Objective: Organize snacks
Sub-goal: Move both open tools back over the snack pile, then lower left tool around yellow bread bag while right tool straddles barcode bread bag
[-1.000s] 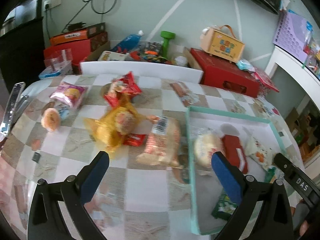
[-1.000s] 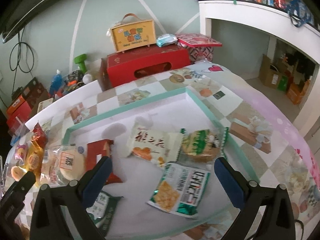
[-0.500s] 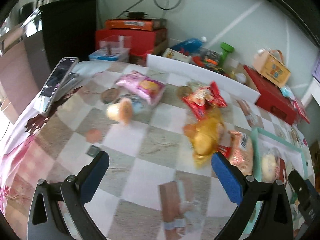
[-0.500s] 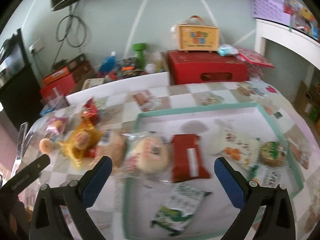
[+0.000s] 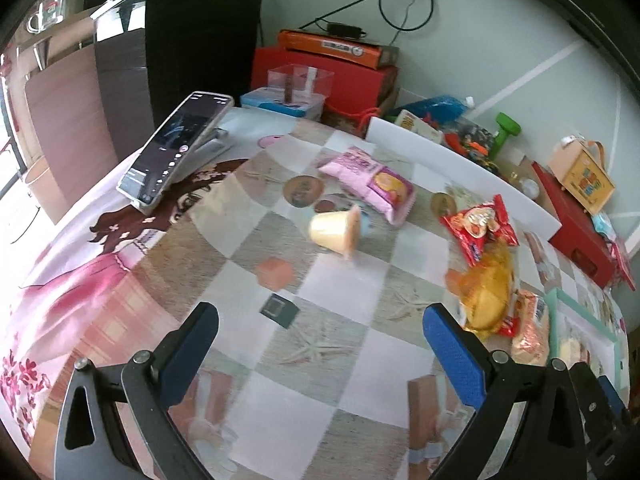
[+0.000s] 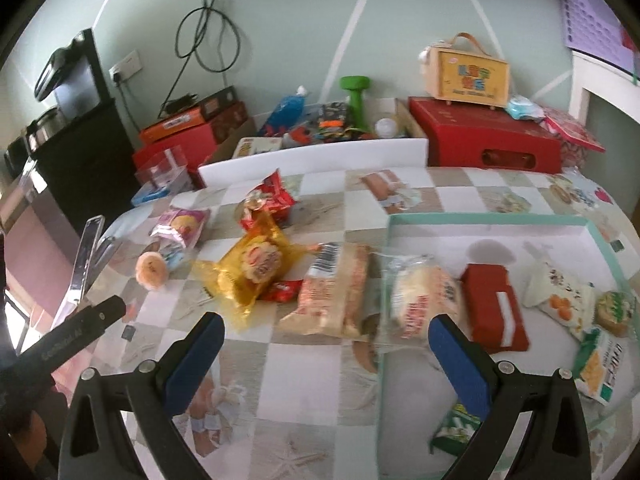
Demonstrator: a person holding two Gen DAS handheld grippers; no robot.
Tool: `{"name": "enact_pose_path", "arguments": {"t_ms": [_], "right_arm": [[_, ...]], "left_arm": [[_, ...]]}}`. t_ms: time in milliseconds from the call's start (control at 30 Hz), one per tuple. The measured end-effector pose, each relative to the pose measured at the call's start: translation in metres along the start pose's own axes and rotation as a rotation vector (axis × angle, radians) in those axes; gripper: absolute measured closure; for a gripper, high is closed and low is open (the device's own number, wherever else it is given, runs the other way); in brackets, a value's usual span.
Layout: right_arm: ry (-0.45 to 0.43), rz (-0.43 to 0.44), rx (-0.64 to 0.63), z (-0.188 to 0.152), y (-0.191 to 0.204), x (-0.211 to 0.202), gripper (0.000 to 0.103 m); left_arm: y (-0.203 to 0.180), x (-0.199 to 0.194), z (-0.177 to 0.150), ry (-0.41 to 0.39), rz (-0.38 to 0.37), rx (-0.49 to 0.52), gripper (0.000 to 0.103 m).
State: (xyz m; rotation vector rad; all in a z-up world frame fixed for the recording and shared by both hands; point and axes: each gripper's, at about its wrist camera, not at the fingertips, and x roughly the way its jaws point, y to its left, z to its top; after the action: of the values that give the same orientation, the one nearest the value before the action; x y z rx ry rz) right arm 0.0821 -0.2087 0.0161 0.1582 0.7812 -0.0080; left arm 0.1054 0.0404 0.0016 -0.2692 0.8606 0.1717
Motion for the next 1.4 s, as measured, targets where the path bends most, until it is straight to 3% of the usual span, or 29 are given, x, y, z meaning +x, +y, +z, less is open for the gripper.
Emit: {"name": "enact_pose_path", "arguments": {"t_ms": [300, 533, 600, 867, 1033, 1300, 1400], "right_arm": [[-0.018, -0.006, -0.051, 0.004, 0.01, 0.013, 0.0], [-0.018, 0.005, -0.001, 0.009, -0.002, 0.023, 0.0], [-0.016, -0.001, 0.006, 0.01, -0.005, 0.025, 0.003], [0.014, -0.026, -0.004, 0.019, -0.007, 0.044, 0.034], [0.04, -0.016, -0.024, 0.02, -0.004, 0.056, 0.043], [0.057, -0.011, -0.019, 0.024, -0.005, 0.068, 0.044], [0.071, -0.016, -0.026, 0.022, -0.005, 0.073, 0.044]], "left_arm": [[-0.012, 0.01, 0.008, -0.003, -0.054, 0.042, 0.001], [-0.034, 0.023, 0.011, 0.03, -0.128, 0.099, 0.001], [-0.04, 0.026, 0.012, 0.038, -0.152, 0.107, 0.001], [-0.06, 0.034, 0.027, 0.037, -0.23, 0.116, 0.001], [-0.08, 0.041, 0.029, 0.052, -0.286, 0.133, 0.001], [-0.114, 0.062, 0.021, 0.102, -0.333, 0.204, 0.002], [-0.12, 0.069, 0.018, 0.114, -0.335, 0.21, 0.007]]}}
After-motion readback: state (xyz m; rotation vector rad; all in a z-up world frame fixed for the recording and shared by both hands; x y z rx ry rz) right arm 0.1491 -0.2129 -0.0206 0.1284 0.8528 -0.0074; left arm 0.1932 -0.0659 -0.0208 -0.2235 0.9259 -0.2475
